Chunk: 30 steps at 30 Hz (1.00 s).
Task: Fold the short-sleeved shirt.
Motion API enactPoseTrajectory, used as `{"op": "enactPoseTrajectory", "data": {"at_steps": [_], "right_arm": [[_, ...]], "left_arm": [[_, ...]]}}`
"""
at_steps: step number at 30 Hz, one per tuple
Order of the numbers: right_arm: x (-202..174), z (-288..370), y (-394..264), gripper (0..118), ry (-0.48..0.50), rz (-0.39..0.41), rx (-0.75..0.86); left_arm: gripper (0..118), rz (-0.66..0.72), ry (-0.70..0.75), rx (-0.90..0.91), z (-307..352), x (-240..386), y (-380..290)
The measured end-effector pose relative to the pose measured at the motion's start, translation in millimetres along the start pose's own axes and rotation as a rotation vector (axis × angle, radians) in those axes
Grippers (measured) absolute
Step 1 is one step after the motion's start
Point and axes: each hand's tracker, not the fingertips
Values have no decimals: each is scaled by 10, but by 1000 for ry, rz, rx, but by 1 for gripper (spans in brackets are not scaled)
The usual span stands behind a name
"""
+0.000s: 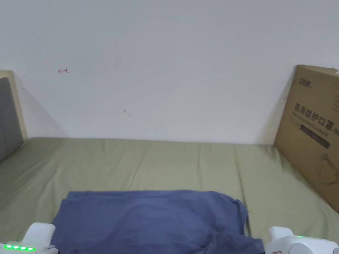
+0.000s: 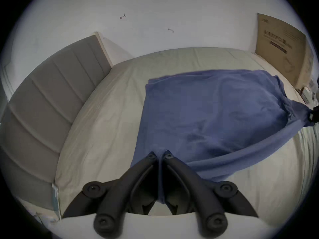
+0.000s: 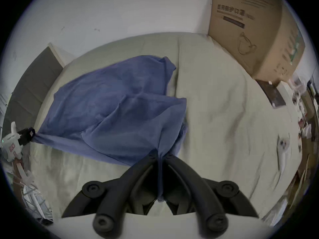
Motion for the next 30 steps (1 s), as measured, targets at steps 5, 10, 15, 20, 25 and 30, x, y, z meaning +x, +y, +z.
{"op": "enactPoseTrajectory", "data": {"at_steps": [5,10,15,20,25,30], "right_arm": [[5,568,-1057,3,82,-40,-17],[85,983,-2019,3,111,-102,-44],[125,1030,-2592,3,80,-54,-72],[108,1108,-2675,46,82,-66,-16],[128,1275,-2626,63,35,-3,31],[99,1461,-2682,0,75,-28,112]], "left_arm": [[1,27,-23,-21,593,-216,-761],[1,-39,4,-53,1098,-265,-1466],[1,-64,-13,-63,1539,-132,-1946],[87,6,-1,-75,1655,-79,-2104],[102,80,-38,-26,2015,-130,-2213],[0,160,-119,36,2377,-163,-2405]]}}
